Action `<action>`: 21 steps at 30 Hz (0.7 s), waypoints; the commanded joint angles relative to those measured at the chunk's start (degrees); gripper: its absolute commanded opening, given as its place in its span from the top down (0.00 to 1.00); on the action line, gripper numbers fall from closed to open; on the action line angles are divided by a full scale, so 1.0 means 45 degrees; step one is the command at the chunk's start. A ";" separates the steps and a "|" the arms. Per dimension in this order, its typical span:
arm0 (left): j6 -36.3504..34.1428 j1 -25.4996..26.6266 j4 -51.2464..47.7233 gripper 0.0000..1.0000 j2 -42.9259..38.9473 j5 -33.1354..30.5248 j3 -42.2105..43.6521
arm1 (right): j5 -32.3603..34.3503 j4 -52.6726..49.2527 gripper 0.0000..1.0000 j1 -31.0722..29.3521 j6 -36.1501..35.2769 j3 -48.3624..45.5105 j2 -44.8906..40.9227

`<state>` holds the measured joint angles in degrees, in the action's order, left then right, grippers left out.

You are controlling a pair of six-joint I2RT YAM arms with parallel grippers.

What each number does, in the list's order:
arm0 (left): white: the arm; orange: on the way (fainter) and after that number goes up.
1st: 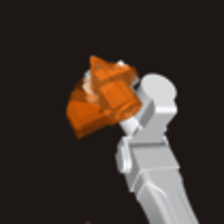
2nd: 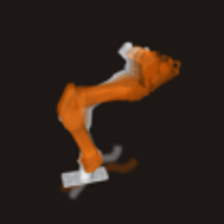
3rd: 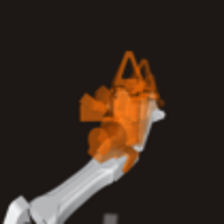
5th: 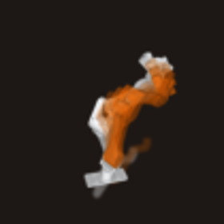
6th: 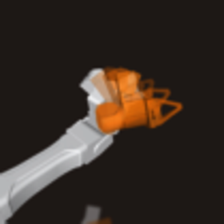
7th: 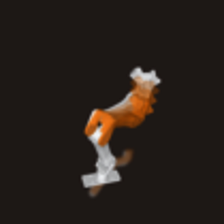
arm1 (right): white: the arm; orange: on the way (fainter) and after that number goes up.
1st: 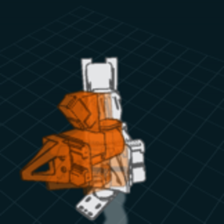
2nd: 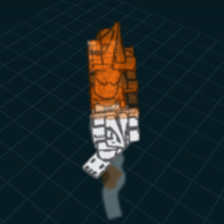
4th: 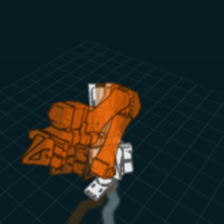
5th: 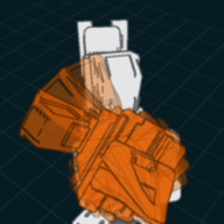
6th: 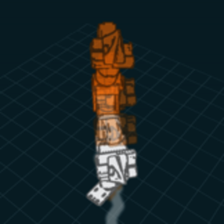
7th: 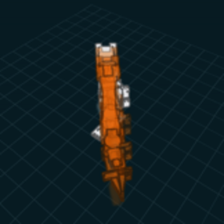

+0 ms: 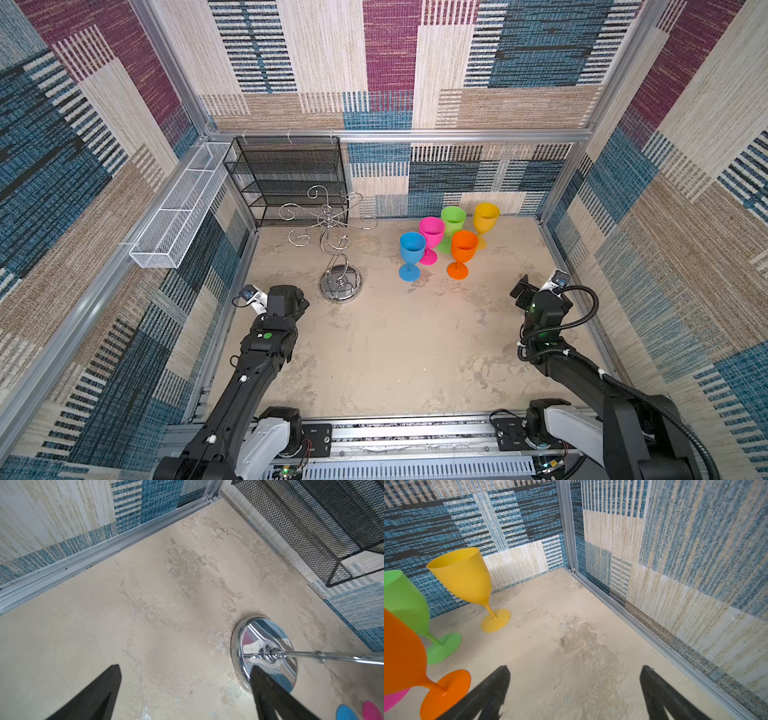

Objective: Take the wine glass off the wine glass rack

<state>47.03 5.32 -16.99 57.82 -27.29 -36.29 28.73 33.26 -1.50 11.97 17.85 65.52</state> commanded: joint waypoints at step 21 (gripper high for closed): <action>-0.8348 -0.0303 0.4916 0.01 0.6783 0.0504 -0.2996 | -0.2247 0.3631 0.00 0.0607 -0.0973 0.0719 0.3851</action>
<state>20.69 3.92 2.00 88.12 -25.10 -49.80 20.84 46.30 1.23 8.93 20.47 82.28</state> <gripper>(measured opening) 0.985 0.996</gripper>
